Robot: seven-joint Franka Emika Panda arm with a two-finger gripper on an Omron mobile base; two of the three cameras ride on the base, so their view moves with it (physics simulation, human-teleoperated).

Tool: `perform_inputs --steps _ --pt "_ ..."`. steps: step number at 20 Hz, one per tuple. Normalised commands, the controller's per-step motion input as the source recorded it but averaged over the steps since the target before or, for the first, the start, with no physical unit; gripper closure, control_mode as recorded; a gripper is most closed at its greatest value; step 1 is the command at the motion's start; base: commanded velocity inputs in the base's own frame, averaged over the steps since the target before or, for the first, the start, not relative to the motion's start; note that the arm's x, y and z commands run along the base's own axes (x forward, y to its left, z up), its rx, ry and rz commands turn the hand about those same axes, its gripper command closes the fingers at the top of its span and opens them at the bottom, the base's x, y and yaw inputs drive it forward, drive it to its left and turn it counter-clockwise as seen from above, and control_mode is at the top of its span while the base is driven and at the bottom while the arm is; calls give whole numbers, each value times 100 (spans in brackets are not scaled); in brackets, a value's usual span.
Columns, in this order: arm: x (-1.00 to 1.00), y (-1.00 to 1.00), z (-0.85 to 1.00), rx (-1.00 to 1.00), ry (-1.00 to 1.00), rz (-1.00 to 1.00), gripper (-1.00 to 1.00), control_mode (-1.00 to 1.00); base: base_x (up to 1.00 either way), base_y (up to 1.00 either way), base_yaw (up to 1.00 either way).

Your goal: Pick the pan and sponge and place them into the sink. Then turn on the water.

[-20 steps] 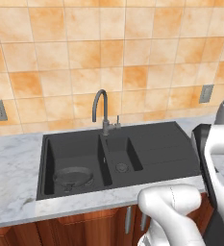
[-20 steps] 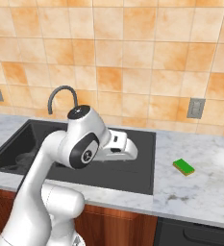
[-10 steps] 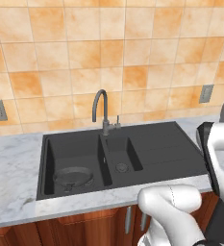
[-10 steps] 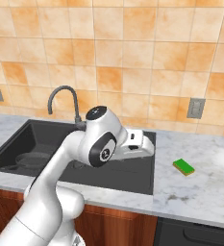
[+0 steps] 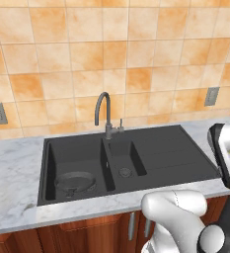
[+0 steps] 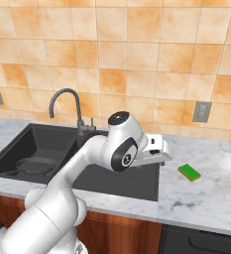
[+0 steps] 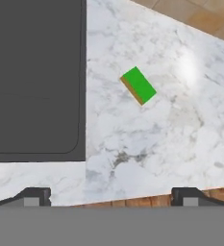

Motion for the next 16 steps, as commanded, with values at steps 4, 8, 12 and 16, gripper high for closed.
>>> perform_inputs --steps 4,8,12,16 --pt "24 -34 -13 0 6 6 -100 -100 0 0 0" --pt "23 -27 -19 0 7 6 -100 -100 0 0 0" --pt "25 -27 -21 -1 7 6 -100 -100 0 0 0" --pt "25 -18 -31 -2 9 8 -100 -100 0 0 0"
